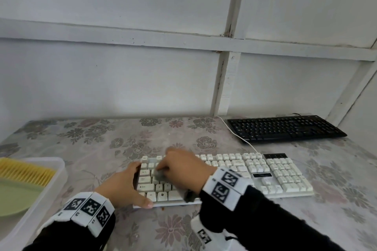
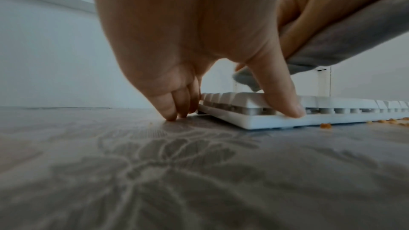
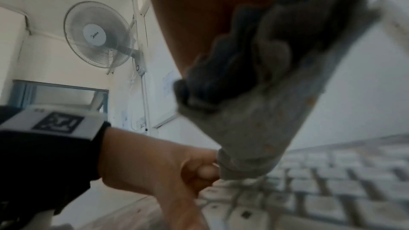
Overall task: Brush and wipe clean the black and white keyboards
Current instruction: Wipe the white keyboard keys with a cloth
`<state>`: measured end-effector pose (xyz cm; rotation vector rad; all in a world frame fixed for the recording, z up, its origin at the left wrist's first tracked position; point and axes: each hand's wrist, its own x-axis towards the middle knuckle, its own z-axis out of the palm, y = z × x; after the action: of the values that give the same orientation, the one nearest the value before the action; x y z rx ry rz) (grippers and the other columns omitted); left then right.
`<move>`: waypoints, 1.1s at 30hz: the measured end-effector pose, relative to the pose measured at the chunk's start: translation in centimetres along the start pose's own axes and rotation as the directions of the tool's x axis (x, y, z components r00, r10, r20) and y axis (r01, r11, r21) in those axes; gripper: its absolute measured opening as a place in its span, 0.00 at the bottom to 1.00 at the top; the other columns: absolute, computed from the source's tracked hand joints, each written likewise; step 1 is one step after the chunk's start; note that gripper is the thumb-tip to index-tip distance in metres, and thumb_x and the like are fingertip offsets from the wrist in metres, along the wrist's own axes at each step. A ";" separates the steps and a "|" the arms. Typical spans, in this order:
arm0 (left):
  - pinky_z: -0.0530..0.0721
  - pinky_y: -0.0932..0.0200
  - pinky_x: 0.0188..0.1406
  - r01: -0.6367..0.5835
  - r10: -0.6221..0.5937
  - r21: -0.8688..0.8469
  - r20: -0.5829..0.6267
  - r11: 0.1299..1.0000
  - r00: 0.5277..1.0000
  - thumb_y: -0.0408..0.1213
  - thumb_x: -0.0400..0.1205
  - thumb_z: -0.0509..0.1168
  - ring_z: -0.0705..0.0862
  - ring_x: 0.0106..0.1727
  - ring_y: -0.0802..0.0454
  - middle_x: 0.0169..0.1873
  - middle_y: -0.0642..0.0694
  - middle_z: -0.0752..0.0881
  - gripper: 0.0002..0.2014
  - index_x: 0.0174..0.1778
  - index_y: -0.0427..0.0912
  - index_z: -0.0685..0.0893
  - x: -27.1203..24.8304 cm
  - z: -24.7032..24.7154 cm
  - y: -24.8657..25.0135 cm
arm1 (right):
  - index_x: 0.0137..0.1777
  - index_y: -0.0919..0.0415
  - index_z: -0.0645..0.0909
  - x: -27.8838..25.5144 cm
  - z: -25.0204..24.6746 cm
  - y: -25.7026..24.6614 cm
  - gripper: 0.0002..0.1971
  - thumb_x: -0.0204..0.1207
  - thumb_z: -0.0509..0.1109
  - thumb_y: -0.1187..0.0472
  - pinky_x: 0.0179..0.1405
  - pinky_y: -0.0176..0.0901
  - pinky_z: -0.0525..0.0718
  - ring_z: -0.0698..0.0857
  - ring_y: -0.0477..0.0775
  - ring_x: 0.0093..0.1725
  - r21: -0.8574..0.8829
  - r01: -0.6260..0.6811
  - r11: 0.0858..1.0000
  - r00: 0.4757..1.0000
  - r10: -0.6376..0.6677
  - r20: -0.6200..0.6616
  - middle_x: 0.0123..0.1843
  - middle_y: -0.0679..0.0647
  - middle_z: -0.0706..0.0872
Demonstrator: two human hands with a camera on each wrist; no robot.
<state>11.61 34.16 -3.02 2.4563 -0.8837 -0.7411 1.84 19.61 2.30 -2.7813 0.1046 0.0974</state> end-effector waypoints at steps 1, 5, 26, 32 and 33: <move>0.73 0.63 0.59 -0.002 0.002 0.003 -0.001 1.000 1.000 0.50 0.59 0.81 0.77 0.60 0.56 0.65 0.55 0.78 0.56 0.79 0.51 0.53 0.1 0.0 -0.1 | 0.43 0.60 0.87 0.9 0.5 -1.0 0.09 0.79 0.67 0.58 0.37 0.39 0.72 0.78 0.53 0.40 -0.016 0.030 0.999 0.999 -0.030 0.010 0.44 0.51 0.74; 0.73 0.62 0.61 -0.016 0.016 -0.002 0.009 1.000 1.000 0.50 0.59 0.81 0.77 0.64 0.55 0.67 0.56 0.77 0.56 0.79 0.52 0.53 0.3 -0.1 -0.4 | 0.56 0.61 0.86 2.6 2.2 -2.0 0.12 0.80 0.64 0.60 0.43 0.45 0.73 0.73 0.55 0.42 -0.082 0.054 0.995 0.997 -0.050 0.053 0.46 0.53 0.70; 0.71 0.60 0.68 -0.002 0.001 0.026 0.024 1.000 1.000 0.53 0.61 0.80 0.76 0.65 0.58 0.69 0.61 0.74 0.54 0.78 0.57 0.53 -0.2 -0.3 -0.1 | 0.55 0.53 0.88 -5.6 -2.3 8.8 0.12 0.81 0.63 0.59 0.30 0.27 0.66 0.73 0.42 0.35 -0.081 -0.144 0.986 0.987 0.138 -0.079 0.38 0.41 0.68; 0.70 0.61 0.69 -0.013 0.012 0.001 0.043 1.000 0.999 0.53 0.60 0.80 0.74 0.63 0.59 0.70 0.60 0.73 0.55 0.78 0.56 0.52 -0.2 -0.4 0.0 | 0.55 0.51 0.87 -6.6 -0.4 9.4 0.14 0.80 0.61 0.62 0.31 0.34 0.67 0.80 0.54 0.44 -0.118 -0.179 0.977 0.982 0.170 -0.084 0.44 0.49 0.69; 0.70 0.61 0.69 -0.015 0.015 -0.005 0.051 1.000 0.999 0.54 0.59 0.80 0.74 0.62 0.60 0.70 0.60 0.73 0.56 0.78 0.56 0.52 -0.2 -0.4 0.0 | 0.53 0.51 0.87 -7.0 -0.5 10.0 0.13 0.79 0.61 0.63 0.30 0.36 0.67 0.79 0.53 0.42 -0.136 -0.205 0.969 0.976 0.192 -0.097 0.42 0.48 0.68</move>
<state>11.76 34.39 -2.62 2.4343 -0.9170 -0.8025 -5.93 10.53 -0.12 -2.9137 0.4138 0.0401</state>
